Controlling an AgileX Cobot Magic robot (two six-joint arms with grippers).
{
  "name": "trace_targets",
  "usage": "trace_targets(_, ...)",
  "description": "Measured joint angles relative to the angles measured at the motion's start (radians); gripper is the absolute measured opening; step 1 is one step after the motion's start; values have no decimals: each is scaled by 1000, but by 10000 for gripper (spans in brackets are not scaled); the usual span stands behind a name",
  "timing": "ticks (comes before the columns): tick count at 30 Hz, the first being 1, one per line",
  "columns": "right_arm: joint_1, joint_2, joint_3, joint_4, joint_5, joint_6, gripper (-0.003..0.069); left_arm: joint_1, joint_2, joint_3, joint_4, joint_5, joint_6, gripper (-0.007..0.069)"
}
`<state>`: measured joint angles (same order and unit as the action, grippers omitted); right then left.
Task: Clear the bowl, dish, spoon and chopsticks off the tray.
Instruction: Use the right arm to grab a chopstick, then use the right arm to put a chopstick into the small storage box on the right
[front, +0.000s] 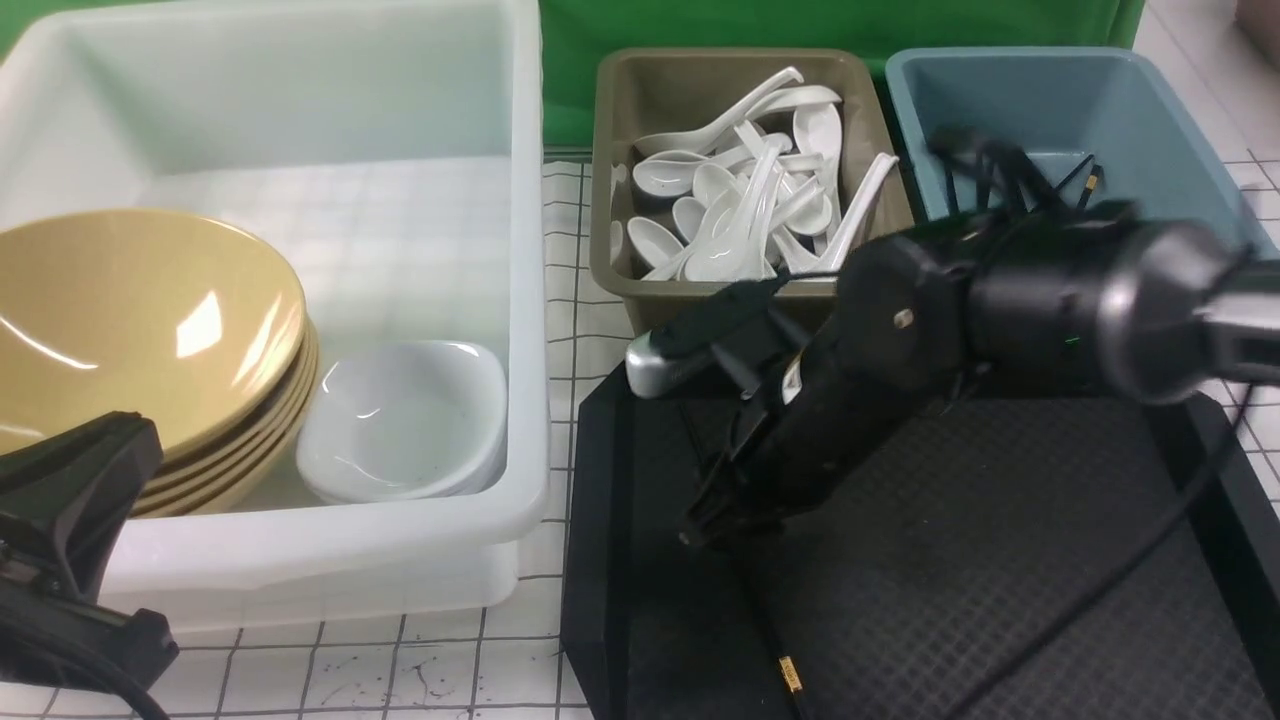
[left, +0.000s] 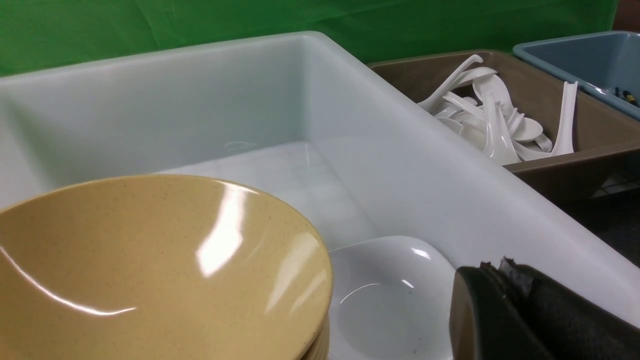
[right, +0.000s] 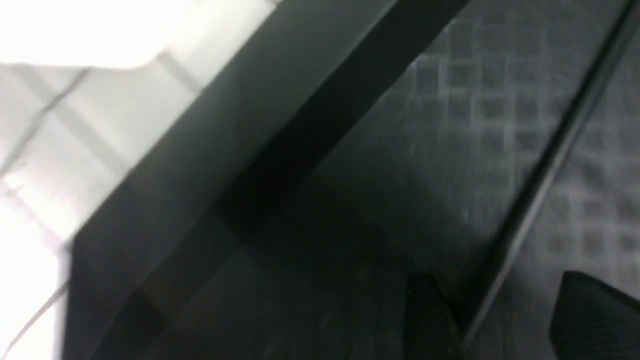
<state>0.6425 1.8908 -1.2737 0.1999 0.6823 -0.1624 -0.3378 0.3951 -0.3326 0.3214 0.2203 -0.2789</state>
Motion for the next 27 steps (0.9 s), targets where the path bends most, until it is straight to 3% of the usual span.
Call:
trace_targets(5,0,74,-25,-40,-25,-4,353,0,0,0,0,0,0,-12)
trace_targets(8,0,81,-33,-68,-11,-8,266,0,0,0,0,0,0,-12)
trace_targets(9,0,81,-36,-85,-2,-19,177,0,0,0,0,0,0,-12)
trace_targets(10,0,81,-38,-86,0,-20,177,0,0,0,0,0,0,-12)
trace_targets(11,0,81,-39,-95,12,-27,106,0,0,0,0,0,0,-12)
trace_targets(13,0,67,-37,-109,62,-28,63,0,0,0,0,0,0,-12)
trace_targets(19,2,-67,-16,-226,192,5,56,0,0,0,0,0,0,-12)
trace_targets(27,-61,-395,-16,-335,198,28,56,0,0,0,0,0,0,-12)
